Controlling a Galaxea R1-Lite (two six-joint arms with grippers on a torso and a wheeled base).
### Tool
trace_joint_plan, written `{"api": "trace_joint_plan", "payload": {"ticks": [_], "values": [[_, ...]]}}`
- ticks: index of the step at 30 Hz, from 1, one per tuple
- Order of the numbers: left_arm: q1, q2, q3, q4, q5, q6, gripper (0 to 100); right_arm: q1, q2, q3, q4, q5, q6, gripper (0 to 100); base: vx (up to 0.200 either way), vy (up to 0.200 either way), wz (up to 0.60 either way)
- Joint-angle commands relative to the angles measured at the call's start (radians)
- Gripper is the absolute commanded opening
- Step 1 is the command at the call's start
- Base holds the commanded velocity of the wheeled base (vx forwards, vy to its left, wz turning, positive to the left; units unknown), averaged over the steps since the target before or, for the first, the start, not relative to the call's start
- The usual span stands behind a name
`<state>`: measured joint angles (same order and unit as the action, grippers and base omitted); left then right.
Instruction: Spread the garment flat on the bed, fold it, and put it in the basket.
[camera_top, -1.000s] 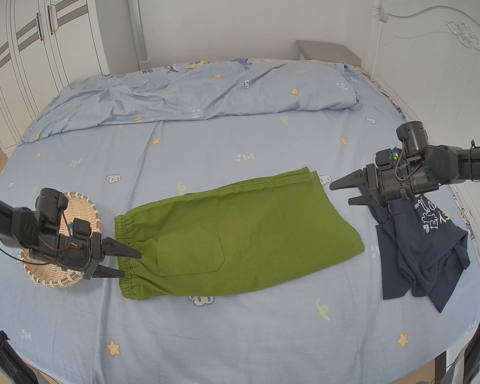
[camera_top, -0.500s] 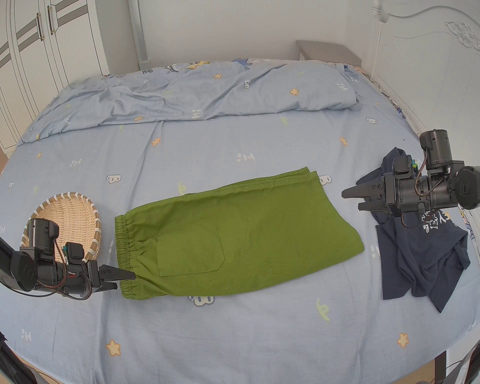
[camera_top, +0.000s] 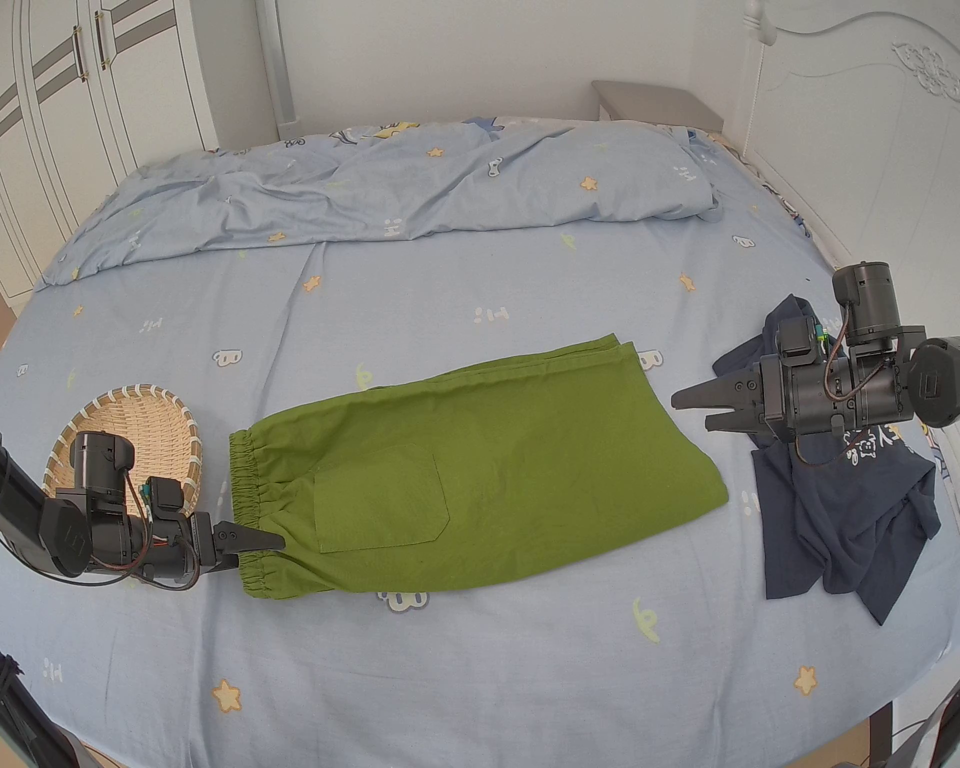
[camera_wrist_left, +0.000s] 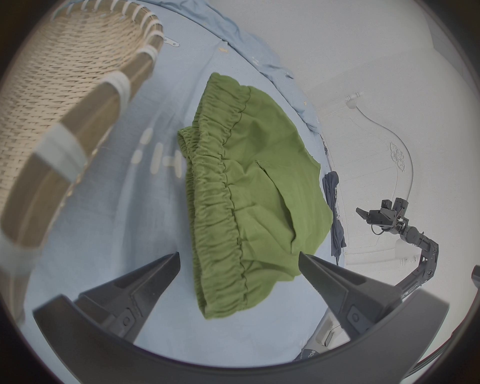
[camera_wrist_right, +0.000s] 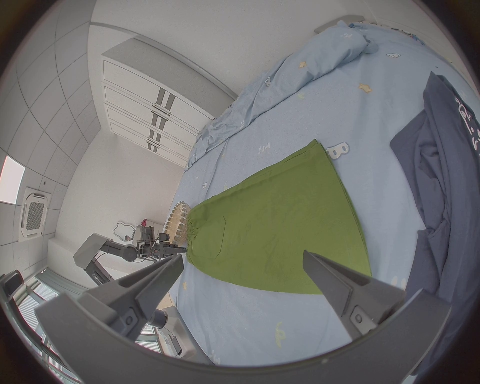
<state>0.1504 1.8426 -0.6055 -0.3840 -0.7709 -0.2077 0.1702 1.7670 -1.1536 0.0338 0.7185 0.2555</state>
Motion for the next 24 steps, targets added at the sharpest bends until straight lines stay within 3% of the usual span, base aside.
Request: {"api": "trace_joint_plan", "payload": {"ticks": [1,12,24], "values": [[-0.020,0.090,-0.003,-0.056,0.001,-0.009,100,0.006,0.002,0.002,0.000,-0.001,-0.002,100,0.000,0.000,0.00],[-0.065,0.144,-0.005,-0.254,0.002,-0.199,100,0.006,0.005,0.003,0.000,-0.001,-0.002,100,0.000,0.000,0.00],[-0.077,0.215,-0.008,-0.365,0.004,-0.239,100,0.005,0.006,0.003,-0.002,-0.001,-0.002,100,0.000,0.000,0.00]]}}
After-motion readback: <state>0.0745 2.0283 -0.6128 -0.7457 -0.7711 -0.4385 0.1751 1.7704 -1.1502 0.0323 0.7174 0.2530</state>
